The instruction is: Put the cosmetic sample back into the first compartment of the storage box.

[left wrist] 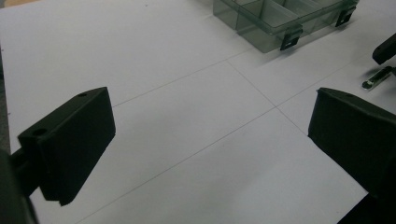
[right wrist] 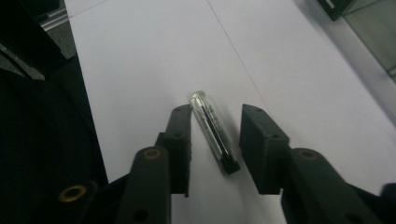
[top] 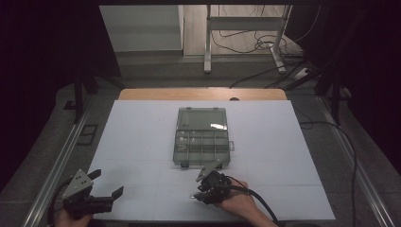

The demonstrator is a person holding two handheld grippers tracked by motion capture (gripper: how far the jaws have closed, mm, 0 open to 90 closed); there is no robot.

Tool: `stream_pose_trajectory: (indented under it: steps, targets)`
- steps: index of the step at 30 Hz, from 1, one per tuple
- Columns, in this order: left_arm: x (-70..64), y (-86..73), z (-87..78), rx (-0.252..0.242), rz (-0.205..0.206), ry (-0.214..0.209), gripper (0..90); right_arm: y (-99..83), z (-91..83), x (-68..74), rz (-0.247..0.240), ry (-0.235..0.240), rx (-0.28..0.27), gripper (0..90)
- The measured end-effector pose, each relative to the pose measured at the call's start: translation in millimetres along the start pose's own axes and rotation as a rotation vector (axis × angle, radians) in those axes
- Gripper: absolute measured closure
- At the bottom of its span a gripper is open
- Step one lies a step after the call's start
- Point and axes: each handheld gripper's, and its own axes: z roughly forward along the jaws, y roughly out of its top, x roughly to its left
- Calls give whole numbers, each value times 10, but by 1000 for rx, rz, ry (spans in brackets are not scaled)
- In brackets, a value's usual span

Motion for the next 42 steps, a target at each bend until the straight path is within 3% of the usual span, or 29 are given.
stream_pose_trajectory:
  steps: [4,8,30,42]
  targets:
    - [2,-1,-2,-1,-1,-2,11,19,72,19,-28,-4,20,718]
    - [1,-1,0,-1,1,-3,11,21,127,54,-74,-37,45,802]
    - [2,3,8,5,-2,-8,12,45,-23,-16,-10,-25,-36,809]
    - [2,4,11,7,-3,-8,12,95,-167,-120,29,-25,-94,809]
